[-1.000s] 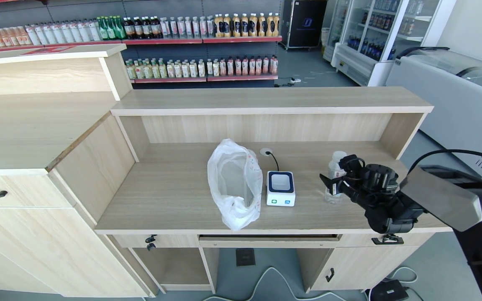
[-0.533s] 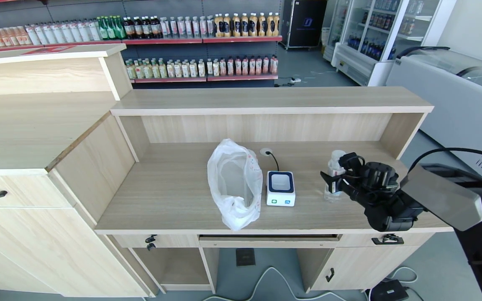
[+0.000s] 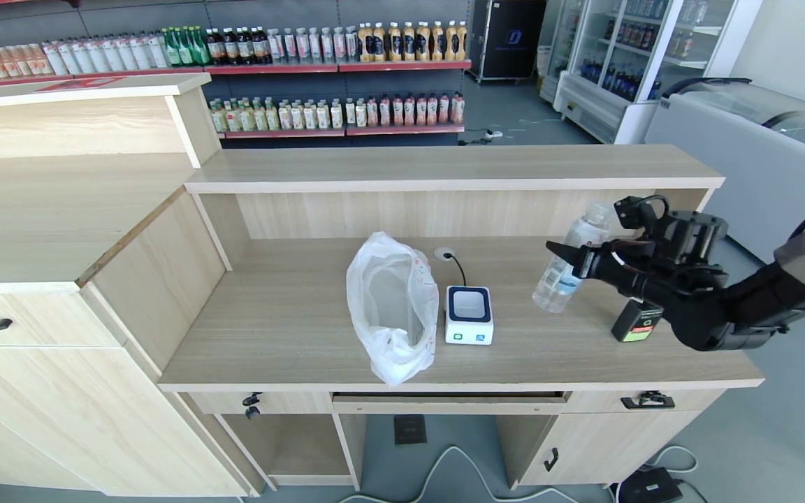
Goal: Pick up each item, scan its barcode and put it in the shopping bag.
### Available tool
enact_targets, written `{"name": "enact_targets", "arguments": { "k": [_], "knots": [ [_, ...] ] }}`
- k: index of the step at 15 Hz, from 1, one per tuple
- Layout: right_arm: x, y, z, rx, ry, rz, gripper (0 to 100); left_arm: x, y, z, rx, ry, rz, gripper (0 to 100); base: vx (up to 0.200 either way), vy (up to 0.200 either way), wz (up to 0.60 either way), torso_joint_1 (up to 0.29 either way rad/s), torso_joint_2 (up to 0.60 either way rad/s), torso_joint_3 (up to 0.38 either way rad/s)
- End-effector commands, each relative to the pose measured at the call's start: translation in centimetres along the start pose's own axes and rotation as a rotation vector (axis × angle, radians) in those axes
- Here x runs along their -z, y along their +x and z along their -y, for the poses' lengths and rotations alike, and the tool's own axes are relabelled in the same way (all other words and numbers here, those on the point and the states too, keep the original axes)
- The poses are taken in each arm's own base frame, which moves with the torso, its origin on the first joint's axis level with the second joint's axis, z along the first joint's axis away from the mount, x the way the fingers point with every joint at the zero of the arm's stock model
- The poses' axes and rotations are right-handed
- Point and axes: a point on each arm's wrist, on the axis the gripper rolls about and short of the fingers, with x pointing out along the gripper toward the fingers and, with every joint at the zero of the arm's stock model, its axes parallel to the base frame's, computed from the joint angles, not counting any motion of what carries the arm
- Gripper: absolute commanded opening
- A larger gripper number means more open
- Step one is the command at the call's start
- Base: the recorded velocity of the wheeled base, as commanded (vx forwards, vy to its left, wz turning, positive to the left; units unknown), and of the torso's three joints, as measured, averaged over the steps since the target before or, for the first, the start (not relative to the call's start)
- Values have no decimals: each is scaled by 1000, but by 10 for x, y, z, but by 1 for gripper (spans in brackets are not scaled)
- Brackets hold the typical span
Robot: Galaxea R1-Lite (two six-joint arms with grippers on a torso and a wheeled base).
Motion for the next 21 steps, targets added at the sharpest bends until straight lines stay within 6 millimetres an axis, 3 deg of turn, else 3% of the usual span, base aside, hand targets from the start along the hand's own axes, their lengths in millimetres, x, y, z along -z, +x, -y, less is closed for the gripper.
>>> {"name": "enact_targets", "arguments": {
  "k": [1,2,4,7,8,12,15,21],
  "knots": [
    [-90,-78,-54,-179,159,56,0,0,0,0,1,0,0,100,0,0,0,0,0,0],
    [-116,-106,-73,-295,222,37,0,0,0,0,0,0,0,100,0,0,0,0,0,0],
    [-135,-134,-96,-405,261,33,0,0,0,0,0,0,0,100,0,0,0,0,0,0],
    [-150,-166,-130,-583,297,6,0,0,0,0,0,0,0,100,0,0,0,0,0,0],
    [-156,-181,-151,-657,321,-4,0,0,0,0,0,0,0,100,0,0,0,0,0,0],
    [-163,-223,-178,-723,340,-54,0,0,0,0,0,0,0,100,0,0,0,0,0,0],
    [-164,-234,-184,-755,336,-55,0,0,0,0,1,0,0,100,0,0,0,0,0,0],
    [-165,-235,-185,-855,326,-110,0,0,0,0,0,0,0,100,0,0,0,0,0,0]
  ]
}}
